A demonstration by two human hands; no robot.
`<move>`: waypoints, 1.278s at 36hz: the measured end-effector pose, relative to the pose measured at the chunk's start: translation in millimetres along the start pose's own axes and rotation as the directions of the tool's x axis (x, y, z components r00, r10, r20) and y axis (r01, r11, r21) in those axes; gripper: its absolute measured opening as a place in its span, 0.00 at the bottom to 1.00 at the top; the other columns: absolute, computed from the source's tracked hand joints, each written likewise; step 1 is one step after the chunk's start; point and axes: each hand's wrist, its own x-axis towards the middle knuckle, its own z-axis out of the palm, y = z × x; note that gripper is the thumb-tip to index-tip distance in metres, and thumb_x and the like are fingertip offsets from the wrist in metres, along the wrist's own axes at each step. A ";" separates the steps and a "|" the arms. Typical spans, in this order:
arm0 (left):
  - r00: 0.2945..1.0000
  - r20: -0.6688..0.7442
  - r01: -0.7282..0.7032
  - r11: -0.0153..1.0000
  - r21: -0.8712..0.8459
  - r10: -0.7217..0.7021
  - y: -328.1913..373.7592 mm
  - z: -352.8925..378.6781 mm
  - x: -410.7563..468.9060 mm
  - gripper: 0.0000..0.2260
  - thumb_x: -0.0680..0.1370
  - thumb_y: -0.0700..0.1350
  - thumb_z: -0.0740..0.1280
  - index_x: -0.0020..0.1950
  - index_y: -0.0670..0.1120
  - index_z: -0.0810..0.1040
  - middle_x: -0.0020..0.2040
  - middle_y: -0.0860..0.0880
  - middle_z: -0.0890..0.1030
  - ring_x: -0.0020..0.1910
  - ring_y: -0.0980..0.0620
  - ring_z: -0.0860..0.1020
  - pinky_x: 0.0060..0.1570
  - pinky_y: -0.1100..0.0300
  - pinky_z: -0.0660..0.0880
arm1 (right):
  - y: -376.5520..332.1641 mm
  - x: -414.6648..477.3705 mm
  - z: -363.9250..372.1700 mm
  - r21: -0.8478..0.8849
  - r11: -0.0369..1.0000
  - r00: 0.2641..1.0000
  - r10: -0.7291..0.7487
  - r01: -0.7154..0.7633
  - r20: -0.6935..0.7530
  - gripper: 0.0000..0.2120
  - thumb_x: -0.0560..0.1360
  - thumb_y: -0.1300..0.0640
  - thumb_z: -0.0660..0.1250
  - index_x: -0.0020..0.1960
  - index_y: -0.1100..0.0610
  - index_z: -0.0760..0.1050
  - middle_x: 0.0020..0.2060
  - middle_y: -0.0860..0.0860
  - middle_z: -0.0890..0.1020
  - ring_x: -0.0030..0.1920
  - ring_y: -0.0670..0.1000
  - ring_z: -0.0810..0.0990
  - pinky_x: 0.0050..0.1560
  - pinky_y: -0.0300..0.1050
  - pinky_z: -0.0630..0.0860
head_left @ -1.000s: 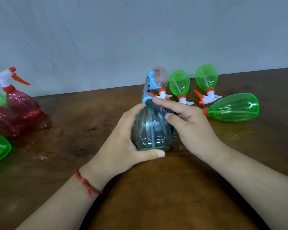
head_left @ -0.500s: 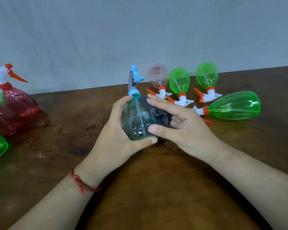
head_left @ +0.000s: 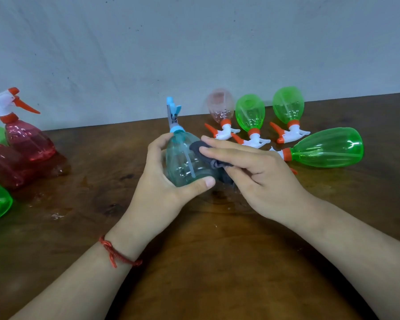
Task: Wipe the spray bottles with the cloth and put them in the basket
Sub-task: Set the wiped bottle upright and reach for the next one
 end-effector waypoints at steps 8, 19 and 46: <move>0.970 0.191 -0.148 0.989 -0.014 0.148 4.8 1.6 -9.6 0.49 0.67 0.40 0.85 0.82 0.50 0.62 0.75 0.54 0.75 0.75 0.47 0.76 0.69 0.54 0.78 | -4.0 7.7 -4.6 0.356 0.912 0.973 0.230 -0.204 -0.032 0.22 0.86 0.69 0.60 0.73 0.49 0.77 0.69 0.39 0.81 0.73 0.39 0.74 0.78 0.45 0.68; 0.936 0.263 -0.293 0.931 0.217 0.233 3.9 -0.9 -3.6 0.51 0.68 0.49 0.86 0.83 0.53 0.60 0.76 0.64 0.69 0.77 0.55 0.72 0.73 0.66 0.70 | 1.8 4.9 -3.1 0.357 0.916 0.967 0.233 -0.182 -0.106 0.21 0.84 0.71 0.60 0.68 0.53 0.82 0.68 0.43 0.82 0.73 0.41 0.75 0.78 0.48 0.69; 0.995 -0.070 -0.057 0.991 0.122 0.066 0.0 -1.1 1.2 0.48 0.66 0.51 0.87 0.80 0.57 0.64 0.72 0.57 0.78 0.68 0.57 0.80 0.66 0.60 0.80 | -7.0 -3.8 5.4 -0.103 0.981 0.986 -0.166 0.163 -0.029 0.22 0.80 0.76 0.63 0.67 0.58 0.83 0.69 0.51 0.80 0.73 0.48 0.76 0.72 0.52 0.75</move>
